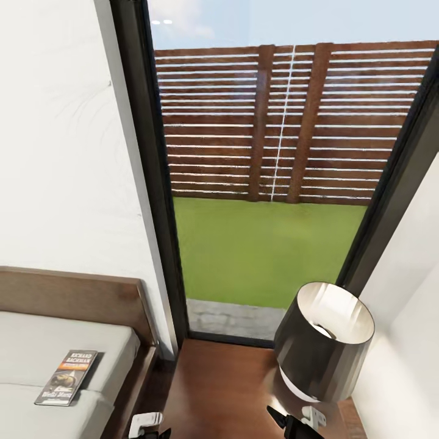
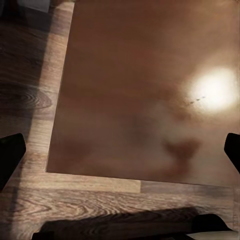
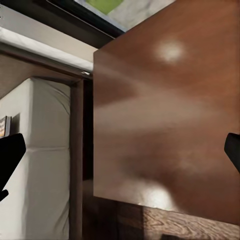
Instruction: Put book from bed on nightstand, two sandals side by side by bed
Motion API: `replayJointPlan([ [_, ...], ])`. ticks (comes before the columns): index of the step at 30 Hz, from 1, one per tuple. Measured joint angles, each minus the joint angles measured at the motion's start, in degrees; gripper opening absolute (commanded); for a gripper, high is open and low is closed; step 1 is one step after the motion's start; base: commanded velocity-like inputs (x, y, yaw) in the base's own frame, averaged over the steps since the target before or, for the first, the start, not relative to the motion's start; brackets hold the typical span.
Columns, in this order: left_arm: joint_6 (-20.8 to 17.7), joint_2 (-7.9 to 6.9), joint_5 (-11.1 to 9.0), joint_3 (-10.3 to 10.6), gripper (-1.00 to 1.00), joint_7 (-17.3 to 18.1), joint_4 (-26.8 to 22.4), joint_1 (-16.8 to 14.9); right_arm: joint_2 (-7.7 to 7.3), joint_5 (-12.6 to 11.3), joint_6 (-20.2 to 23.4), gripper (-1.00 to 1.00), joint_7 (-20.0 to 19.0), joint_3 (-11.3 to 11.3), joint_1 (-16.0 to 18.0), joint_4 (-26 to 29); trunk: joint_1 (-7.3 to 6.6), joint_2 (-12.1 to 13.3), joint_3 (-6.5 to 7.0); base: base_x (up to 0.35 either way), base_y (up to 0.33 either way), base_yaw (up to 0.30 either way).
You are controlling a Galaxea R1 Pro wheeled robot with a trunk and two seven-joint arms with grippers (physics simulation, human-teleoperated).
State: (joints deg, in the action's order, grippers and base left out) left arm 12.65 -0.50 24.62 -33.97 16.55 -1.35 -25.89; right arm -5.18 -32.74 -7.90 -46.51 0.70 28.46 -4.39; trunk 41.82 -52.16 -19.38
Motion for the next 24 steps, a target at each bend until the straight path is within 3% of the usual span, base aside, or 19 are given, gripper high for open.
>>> replayJointPlan([
  [24, 0.0, 0.01, 0.0, 0.0, 1.0, 0.0, 0.0, 0.0, 0.0, 0.0, 0.0, 1.0, 0.0, 0.0, 0.0, 0.0, -5.28, 9.6, 4.32, 0.0, 0.0, 0.0],
])
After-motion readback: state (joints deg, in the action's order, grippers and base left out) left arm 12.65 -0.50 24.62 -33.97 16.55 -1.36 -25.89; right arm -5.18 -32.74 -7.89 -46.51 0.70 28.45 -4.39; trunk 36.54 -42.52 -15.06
